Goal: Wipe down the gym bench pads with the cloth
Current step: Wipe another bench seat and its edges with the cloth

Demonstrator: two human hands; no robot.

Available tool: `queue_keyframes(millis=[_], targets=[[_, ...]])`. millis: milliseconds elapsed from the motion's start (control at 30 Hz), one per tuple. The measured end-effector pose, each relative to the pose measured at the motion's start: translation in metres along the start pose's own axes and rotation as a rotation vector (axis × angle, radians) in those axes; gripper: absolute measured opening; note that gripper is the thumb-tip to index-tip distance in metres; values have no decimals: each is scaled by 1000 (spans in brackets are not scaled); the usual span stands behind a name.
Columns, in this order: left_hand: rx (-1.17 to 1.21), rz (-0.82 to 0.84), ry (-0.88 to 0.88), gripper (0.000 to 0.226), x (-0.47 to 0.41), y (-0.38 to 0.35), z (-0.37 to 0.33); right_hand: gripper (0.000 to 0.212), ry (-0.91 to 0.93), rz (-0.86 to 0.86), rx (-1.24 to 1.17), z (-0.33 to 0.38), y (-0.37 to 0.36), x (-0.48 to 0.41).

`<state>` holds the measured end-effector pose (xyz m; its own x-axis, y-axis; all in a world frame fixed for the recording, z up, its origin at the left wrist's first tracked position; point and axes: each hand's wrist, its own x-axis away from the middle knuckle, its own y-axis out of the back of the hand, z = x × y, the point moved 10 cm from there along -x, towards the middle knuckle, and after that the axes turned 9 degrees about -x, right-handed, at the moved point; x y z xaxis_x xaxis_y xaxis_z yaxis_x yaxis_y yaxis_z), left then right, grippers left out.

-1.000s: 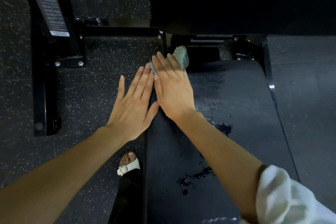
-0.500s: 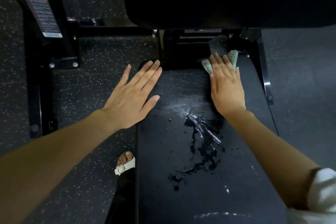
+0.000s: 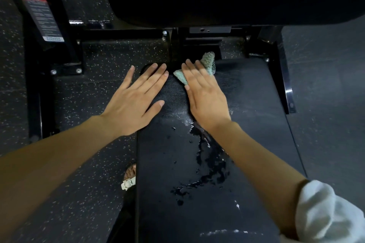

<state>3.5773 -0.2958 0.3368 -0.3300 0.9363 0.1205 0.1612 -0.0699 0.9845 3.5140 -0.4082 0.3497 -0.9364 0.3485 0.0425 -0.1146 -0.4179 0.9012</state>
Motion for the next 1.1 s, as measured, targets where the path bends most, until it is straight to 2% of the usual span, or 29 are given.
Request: queue_keyframes(millis=[133,367,567,667,800,900,1000,1100], targets=[[-27,-2,-4,65,-9,1,-7,50,3,7,41,-37,21,3],[-4,12,-2,66,-19,0,-16,47,-171,-38,39,-129,68,22],[25,17,22,66,-26,2,-26,46,-366,-160,-60,-137,71,24],[30,11,28,65,-30,1,-33,45,-261,-189,-58,-95,60,14],[13,13,41,65,-33,0,-35,55,-60,-55,9,-38,24,1],[5,23,46,65,-34,-1,-36,48,6,-44,-82,-35,19,-4],[7,28,54,66,-35,0,-37,47,86,1,-44,-51,22,-2],[13,32,64,66,-38,0,-40,48,81,-3,-18,-75,35,-2]])
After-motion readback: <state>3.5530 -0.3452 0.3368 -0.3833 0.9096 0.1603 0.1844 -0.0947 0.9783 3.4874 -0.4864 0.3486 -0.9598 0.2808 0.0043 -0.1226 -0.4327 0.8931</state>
